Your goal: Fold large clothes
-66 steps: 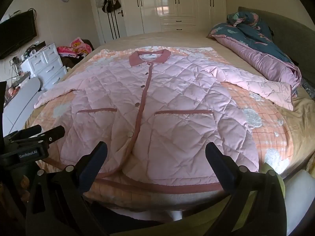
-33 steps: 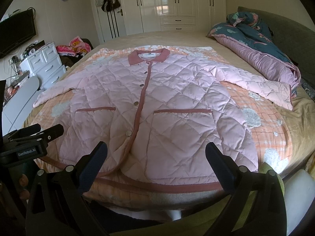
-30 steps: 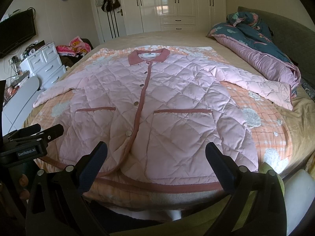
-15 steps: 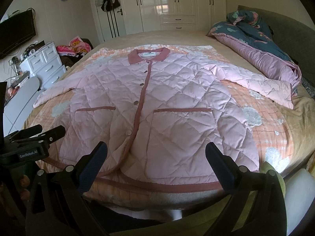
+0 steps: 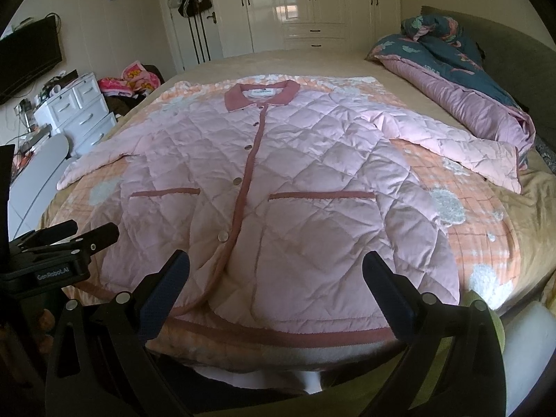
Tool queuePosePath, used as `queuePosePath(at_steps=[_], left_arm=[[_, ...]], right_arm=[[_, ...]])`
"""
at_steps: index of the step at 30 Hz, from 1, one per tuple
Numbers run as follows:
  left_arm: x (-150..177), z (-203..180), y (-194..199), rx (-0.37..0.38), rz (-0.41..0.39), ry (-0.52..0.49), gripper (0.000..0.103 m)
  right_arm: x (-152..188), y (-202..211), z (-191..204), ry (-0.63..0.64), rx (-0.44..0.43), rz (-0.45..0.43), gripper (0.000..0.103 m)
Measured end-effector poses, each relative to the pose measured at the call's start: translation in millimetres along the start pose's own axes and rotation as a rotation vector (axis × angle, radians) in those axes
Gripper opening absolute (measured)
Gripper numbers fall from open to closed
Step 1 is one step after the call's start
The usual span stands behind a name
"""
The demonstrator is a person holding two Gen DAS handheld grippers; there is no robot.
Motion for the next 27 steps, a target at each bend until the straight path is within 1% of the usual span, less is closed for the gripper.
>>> queuePosePath(at_steps=[7, 14, 19, 27], left_arm=[[-10, -1, -11, 0.004, 0.02, 0.006, 0.094], [-28, -1, -21, -0.008, 0.022, 0.016, 0.094], [-43, -1, -27, -0.002, 0.032, 0.022, 0.094], [-80, -7, -35, 0.005, 0.015, 0.033, 0.094]], right_arm=[[-17, -8, -6, 0.02, 0.007, 0.01, 0.099], [-43, -13, -15, 0.02, 0.007, 0.0, 0.099], [-60, -21, -21, 0.018, 0.01, 0.002, 0.099], [-89, -33, -32, 0.005, 0.006, -0.001, 0.099]])
Point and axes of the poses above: each gripper's, at about its wrist camera, not at the fingertips, and y roughly against the way its jaws point, z to its left, x to its underside, the point moved 5 cm from there along -y, roughly the way its jaws point, and after that the axes turned 1 degree about y, right-handed, at the moved point
